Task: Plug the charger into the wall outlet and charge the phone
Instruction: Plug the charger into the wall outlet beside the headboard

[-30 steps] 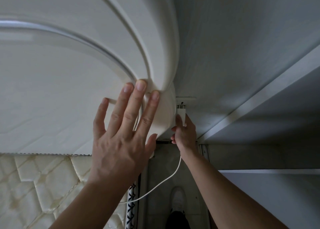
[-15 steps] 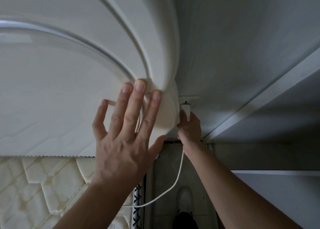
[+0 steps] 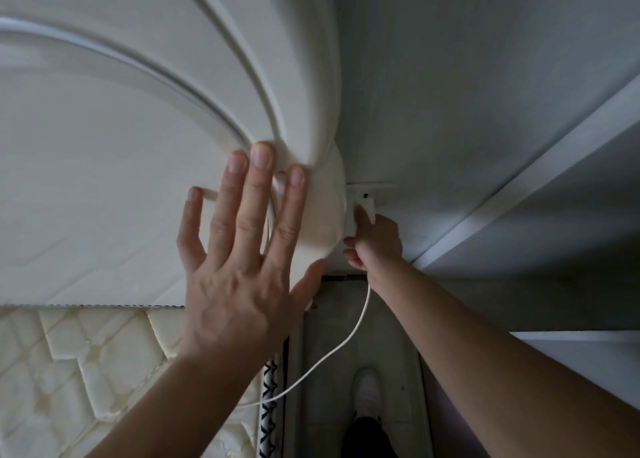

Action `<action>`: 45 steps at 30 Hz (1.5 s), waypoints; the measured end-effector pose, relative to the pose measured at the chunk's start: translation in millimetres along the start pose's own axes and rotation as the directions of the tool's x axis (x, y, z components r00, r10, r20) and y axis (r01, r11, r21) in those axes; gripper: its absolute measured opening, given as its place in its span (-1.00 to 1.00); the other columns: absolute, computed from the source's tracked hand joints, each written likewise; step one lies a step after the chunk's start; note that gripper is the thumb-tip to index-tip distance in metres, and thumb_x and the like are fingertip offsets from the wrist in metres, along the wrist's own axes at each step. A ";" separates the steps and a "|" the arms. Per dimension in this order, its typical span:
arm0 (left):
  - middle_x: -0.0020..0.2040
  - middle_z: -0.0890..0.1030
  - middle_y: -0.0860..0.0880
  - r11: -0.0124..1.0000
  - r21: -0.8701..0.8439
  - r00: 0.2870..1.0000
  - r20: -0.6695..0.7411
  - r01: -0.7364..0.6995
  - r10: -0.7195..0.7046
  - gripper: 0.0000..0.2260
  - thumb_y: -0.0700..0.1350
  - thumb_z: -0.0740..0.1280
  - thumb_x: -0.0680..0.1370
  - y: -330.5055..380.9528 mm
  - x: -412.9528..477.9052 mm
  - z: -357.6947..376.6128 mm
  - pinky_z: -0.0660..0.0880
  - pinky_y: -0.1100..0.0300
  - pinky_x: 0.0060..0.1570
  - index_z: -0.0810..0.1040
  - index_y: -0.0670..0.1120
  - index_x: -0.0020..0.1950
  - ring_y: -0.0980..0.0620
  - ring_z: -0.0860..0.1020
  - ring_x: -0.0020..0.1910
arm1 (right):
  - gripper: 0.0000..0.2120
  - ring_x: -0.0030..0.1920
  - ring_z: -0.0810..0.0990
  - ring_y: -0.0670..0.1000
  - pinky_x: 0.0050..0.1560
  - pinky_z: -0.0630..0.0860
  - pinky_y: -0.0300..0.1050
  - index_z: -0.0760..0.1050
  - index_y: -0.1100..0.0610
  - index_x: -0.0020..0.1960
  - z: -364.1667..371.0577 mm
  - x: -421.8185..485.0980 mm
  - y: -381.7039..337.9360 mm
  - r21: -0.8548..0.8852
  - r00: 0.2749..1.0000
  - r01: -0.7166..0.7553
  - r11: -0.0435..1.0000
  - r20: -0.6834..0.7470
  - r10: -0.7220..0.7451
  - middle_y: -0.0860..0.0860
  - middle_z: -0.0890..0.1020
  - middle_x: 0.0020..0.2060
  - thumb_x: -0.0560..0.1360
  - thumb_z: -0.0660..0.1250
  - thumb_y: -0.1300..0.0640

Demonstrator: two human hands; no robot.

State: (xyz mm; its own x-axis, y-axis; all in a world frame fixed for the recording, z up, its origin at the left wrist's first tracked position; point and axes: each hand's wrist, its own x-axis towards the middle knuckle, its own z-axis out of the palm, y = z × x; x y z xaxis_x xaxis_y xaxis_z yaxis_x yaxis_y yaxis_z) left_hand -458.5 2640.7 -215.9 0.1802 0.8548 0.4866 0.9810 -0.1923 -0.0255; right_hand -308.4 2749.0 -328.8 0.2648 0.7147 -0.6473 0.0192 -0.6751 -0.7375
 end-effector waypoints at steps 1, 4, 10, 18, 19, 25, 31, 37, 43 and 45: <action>0.60 -0.21 -0.13 1.000 -0.005 1.000 0.001 -0.006 0.006 -0.18 0.21 0.29 0.56 -0.3 -1.1 -1.1 0.14 -0.30 0.45 -0.13 -0.07 0.60 -0.08 -0.16 0.58 | -0.65 -0.42 0.63 0.04 -0.43 0.54 -0.15 0.46 0.11 0.18 -5.3 -1.3 0.0 0.005 0.999 0.005 1.000 0.042 -0.005 0.10 0.68 -0.26 0.58 0.26 -0.14; 0.60 -0.28 -0.05 0.999 -0.007 0.999 0.004 -0.037 0.037 -0.19 0.18 0.31 0.56 -1.7 -0.6 -5.0 0.15 -0.28 0.45 -0.09 -0.07 0.60 -0.09 -0.13 0.59 | -0.52 -0.23 0.72 0.08 -0.05 0.67 0.05 0.42 0.16 0.35 -14.8 -6.2 4.1 0.011 0.994 0.034 0.999 0.106 -0.035 0.04 0.70 -0.26 0.56 0.33 -0.11; 0.60 -0.28 -0.04 0.999 -0.023 0.999 0.005 -0.039 0.039 -0.21 0.16 0.29 0.57 -3.2 -0.9 -3.7 0.17 -0.32 0.43 -0.10 -0.06 0.60 -0.08 -0.13 0.59 | -0.78 -0.32 0.70 0.04 -0.05 0.68 0.10 0.59 0.04 0.17 -1.2 -20.0 19.2 0.161 0.982 0.181 0.970 -0.085 -0.169 0.13 0.70 -0.27 0.55 0.38 0.02; 0.60 -0.29 -0.05 0.999 -0.009 0.998 0.058 -0.038 0.038 -0.17 0.13 0.34 0.53 -4.5 -1.9 -9.2 0.17 -0.29 0.44 -0.11 -0.05 0.60 -0.07 -0.14 0.59 | -0.87 -0.30 0.71 0.03 -0.12 0.70 0.11 0.65 0.00 -0.03 4.9 -23.0 11.9 0.068 0.971 0.210 0.975 -0.134 -0.200 -0.02 0.70 -0.32 0.57 0.34 0.00; 0.60 -0.29 -0.05 0.999 -0.007 0.996 0.082 -0.040 0.040 -0.16 0.12 0.35 0.52 -5.0 -2.0 -12.8 0.17 -0.27 0.45 -0.11 -0.05 0.60 -0.07 -0.14 0.59 | -0.81 -0.29 0.70 0.04 -0.10 0.69 0.11 0.63 0.06 0.09 3.4 -22.2 9.9 0.053 0.979 0.184 0.981 -0.098 -0.179 0.02 0.70 -0.25 0.58 0.32 0.01; 0.63 -0.12 -0.09 0.995 -0.087 0.966 0.250 -0.043 0.063 -0.11 0.01 0.44 0.43 -4.8 -3.4 -56.2 0.29 -0.25 0.40 -0.04 -0.01 0.61 -0.11 -0.03 0.59 | -0.50 0.26 0.54 0.22 0.19 0.46 -0.05 0.33 0.12 0.44 -30.8 -54.6 -20.1 -0.565 0.975 0.220 0.795 0.147 -0.165 0.16 0.56 0.29 0.58 0.27 -0.09; 0.62 0.05 0.07 0.973 -0.181 0.915 0.400 0.144 -0.061 -0.19 0.06 0.37 0.45 3.5 -19.1 -122.9 0.24 -0.14 0.46 0.00 0.09 0.60 0.02 0.05 0.58 | -0.49 0.23 0.51 0.24 0.19 0.50 0.12 0.36 0.08 0.43 -76.8 -153.9 -61.3 -0.783 0.867 0.433 0.447 0.225 -0.445 0.22 0.54 0.23 0.54 0.26 -0.10; 0.53 0.31 0.05 0.959 -0.150 0.903 0.399 0.239 -0.163 -0.34 0.16 0.21 0.46 4.9 -18.8 -182.8 0.27 -0.11 0.44 0.19 0.08 0.55 -0.04 0.26 0.51 | -0.54 0.11 0.58 0.21 0.05 0.54 0.10 0.50 0.17 0.33 -103.4 -248.9 -82.7 -0.753 0.607 0.630 0.188 0.327 -0.724 0.17 0.62 0.13 0.49 0.40 0.03; 0.43 0.46 0.03 0.958 -0.126 0.930 0.303 0.258 -0.210 -0.37 0.19 0.19 0.46 7.3 -28.5 -223.0 0.32 -0.09 0.39 0.27 0.07 0.52 -0.06 0.39 0.42 | -0.46 0.15 0.57 0.14 0.15 0.54 0.08 0.46 0.15 0.36 -113.6 -320.1 -86.7 -0.724 0.453 0.689 0.021 0.408 -0.793 0.12 0.60 0.15 0.51 0.11 -0.13; 0.42 0.48 0.03 0.952 -0.124 0.927 0.295 0.279 -0.233 -0.37 0.20 0.21 0.45 7.5 -41.2 -233.3 0.32 -0.08 0.38 0.28 0.08 0.51 -0.07 0.41 0.40 | -0.44 0.16 0.55 0.14 0.18 0.51 0.09 0.42 0.13 0.39 -114.9 -336.1 -81.3 -0.737 0.437 0.676 -0.024 0.427 -0.792 0.11 0.59 0.18 0.52 0.08 -0.14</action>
State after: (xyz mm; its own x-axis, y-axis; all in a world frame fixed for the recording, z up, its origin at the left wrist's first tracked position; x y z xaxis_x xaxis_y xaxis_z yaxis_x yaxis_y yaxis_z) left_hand -475.3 2491.6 -32.4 -0.0403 0.9790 0.1997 0.9756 -0.0045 0.2193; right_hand -288.1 2542.6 -29.1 -0.3111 0.9248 0.2189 0.8886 0.3647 -0.2780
